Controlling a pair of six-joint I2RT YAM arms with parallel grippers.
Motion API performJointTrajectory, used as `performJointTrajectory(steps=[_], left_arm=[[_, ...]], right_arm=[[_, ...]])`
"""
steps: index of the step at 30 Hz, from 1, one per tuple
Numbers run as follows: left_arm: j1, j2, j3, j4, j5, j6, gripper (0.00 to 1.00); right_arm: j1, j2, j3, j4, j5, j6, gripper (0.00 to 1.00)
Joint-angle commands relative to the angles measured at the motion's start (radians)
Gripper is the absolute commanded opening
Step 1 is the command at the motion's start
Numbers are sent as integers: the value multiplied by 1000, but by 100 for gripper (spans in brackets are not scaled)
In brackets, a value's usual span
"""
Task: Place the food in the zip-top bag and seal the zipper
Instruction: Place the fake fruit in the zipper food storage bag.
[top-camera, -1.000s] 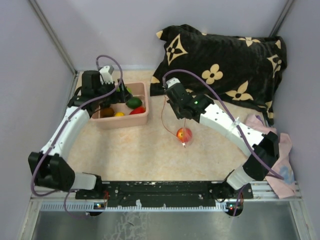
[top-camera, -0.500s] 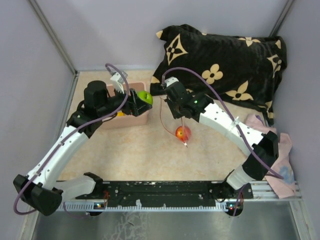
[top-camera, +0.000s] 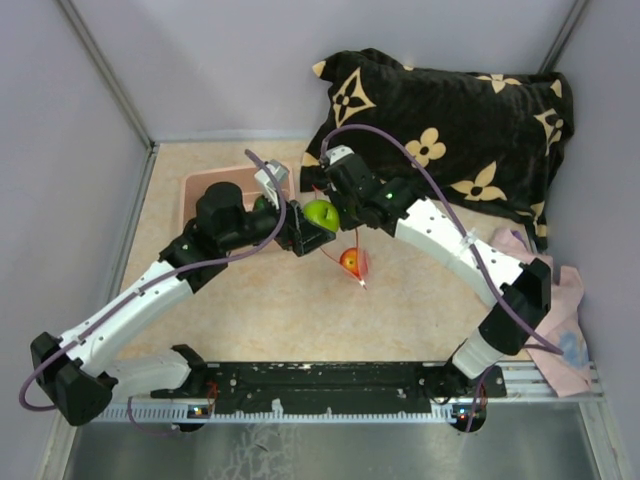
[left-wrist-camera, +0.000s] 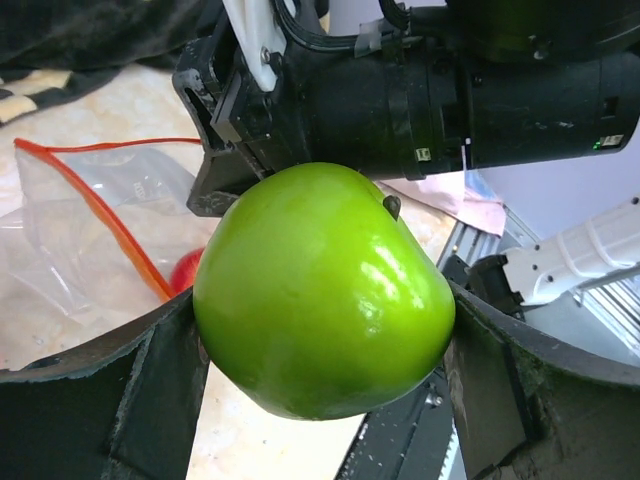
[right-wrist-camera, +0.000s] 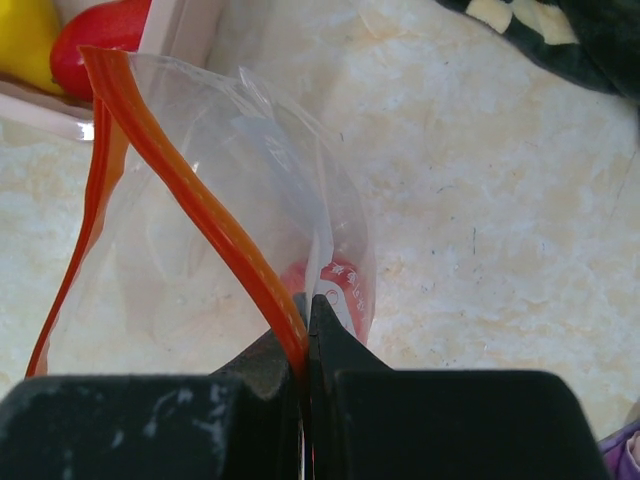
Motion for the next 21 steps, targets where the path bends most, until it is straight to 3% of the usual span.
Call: performJointTrajectory(steps=[1,9,14,21], left_arm=[[-24,35,-7,33,-74,62,43],[-32,86,-120,-35,-266,92,44],[-32,100,-101,-121,-359,88,46],[-43,98,-24,-113,-250,33,50]], right_arm=[[-6,6,69,-1,-22,17,0],[-6,-26,36,22,-58,37,0],[-6,-41,4,45,-88,57,0],[-5,-64,-77,134,-172,100,0]])
